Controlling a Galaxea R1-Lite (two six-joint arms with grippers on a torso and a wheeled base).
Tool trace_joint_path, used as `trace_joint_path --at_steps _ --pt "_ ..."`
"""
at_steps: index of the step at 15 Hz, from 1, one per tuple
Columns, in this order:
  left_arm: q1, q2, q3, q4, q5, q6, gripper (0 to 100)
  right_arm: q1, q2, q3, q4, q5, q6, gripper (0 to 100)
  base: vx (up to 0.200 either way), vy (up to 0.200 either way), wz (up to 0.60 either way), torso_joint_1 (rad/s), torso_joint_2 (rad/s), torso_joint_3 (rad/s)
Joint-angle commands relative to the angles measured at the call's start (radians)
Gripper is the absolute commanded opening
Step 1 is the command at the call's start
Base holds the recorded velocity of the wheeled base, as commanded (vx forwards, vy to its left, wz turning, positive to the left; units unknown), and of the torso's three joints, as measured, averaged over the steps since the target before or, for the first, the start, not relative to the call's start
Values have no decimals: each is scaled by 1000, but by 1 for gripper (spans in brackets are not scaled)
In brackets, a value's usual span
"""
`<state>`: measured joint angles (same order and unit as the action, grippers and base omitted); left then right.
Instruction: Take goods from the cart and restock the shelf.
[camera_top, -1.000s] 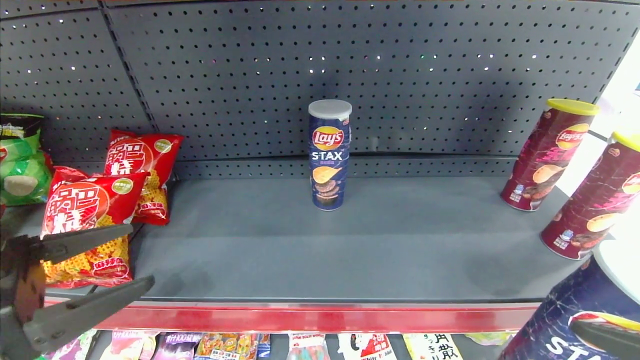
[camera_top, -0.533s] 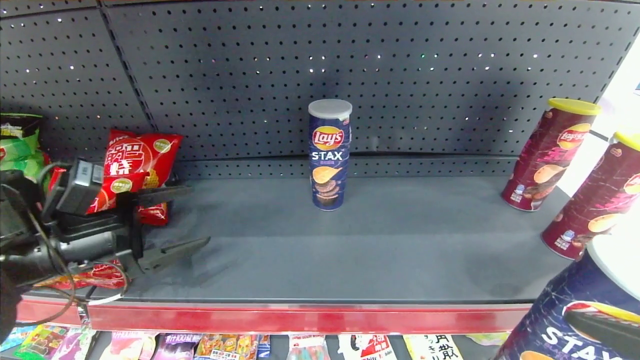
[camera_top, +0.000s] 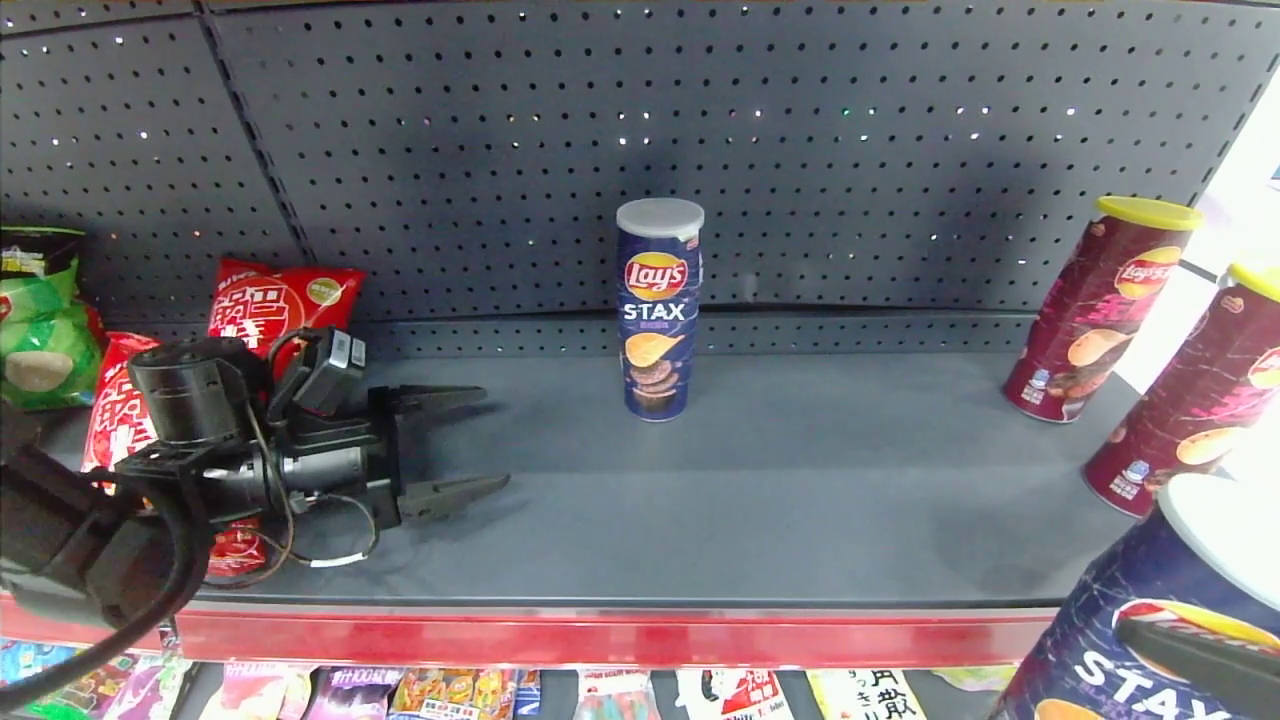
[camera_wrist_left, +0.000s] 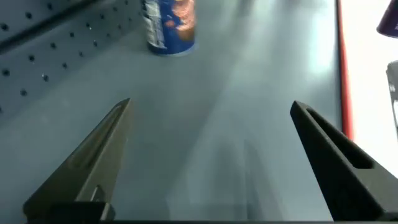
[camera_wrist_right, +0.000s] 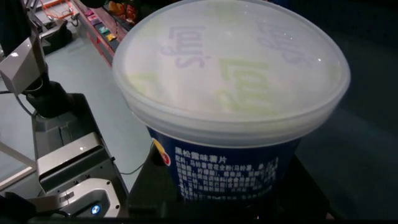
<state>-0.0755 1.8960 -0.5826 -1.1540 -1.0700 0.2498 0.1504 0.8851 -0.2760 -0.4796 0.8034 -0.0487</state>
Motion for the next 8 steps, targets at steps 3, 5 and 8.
trace_joint_path --at_steps 3,5,8 --pt "-43 -17 -20 -6 19 -10 100 1 2 9 -1 0 -2 0 0 0 0 0 0 0" --pt "-47 -28 -22 -6 19 -21 100 3 2 9 -1 0 -3 0 0 0 0 0 0 0" --pt "-47 -35 -30 -7 27 -23 100 3 -8 29 -1 0 -5 0 0 0 0 0 0 0"
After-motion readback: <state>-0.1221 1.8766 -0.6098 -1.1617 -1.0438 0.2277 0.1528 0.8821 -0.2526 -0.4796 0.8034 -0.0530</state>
